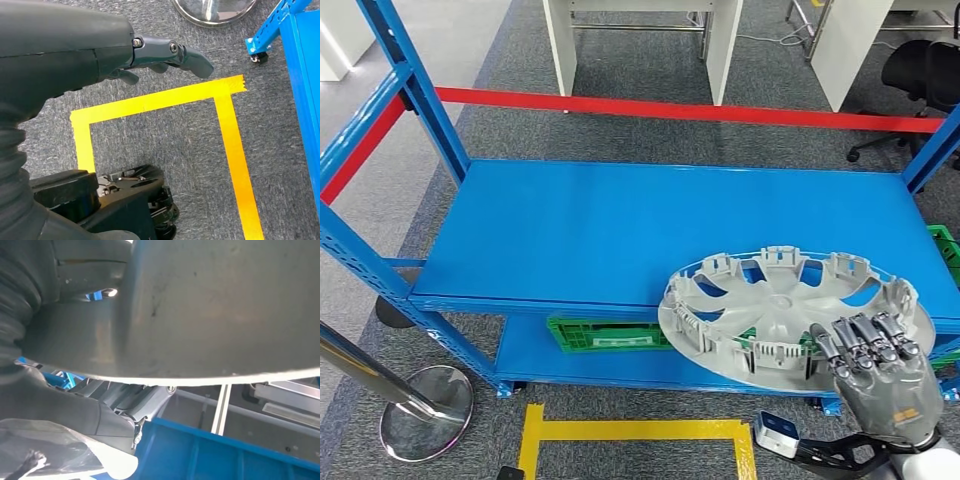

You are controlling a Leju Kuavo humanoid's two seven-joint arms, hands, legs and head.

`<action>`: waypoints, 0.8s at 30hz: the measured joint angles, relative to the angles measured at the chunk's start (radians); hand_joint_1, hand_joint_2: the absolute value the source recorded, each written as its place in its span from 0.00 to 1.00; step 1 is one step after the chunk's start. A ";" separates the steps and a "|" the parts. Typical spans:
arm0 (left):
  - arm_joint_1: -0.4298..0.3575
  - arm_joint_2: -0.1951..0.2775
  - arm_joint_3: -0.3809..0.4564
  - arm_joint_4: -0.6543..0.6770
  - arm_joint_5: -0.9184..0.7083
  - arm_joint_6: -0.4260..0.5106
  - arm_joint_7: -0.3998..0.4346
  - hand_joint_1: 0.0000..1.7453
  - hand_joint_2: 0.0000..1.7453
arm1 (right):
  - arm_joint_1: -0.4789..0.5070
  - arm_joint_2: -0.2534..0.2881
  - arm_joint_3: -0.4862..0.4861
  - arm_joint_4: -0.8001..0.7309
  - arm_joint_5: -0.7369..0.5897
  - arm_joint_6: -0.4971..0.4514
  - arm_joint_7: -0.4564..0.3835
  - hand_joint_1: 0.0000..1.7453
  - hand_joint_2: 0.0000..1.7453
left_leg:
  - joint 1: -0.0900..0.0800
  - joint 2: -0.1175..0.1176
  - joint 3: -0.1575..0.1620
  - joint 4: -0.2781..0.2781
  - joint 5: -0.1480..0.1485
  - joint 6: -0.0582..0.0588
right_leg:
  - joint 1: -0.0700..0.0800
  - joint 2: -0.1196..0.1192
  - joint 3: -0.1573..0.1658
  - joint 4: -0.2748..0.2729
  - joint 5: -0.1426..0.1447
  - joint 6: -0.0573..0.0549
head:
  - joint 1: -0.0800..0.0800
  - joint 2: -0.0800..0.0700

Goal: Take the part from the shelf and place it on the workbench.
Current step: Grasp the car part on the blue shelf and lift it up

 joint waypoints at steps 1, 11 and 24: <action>0.000 0.000 0.001 0.000 0.000 0.000 0.000 0.00 1.00 | 0.000 0.000 0.000 -0.001 0.000 0.000 0.000 1.00 1.00 | 0.000 0.000 0.000 0.000 0.000 0.000 | 0.000 0.000 0.000 0.000 0.000 0.000 | 0.000 0.000; 0.000 0.000 0.008 0.000 0.000 0.011 -0.002 0.00 1.00 | 0.000 0.003 0.000 -0.014 0.000 0.000 0.001 1.00 1.00 | 0.000 0.000 0.000 0.000 0.000 0.000 | 0.000 0.000 0.000 0.000 0.000 0.000 | 0.000 0.000; 0.000 0.003 0.019 0.000 -0.012 0.016 -0.031 0.00 1.00 | -0.025 0.003 0.034 -0.160 0.000 0.000 -0.082 1.00 1.00 | 0.000 0.000 0.000 0.000 0.000 0.000 | 0.000 0.000 0.000 0.000 0.000 0.000 | 0.000 0.000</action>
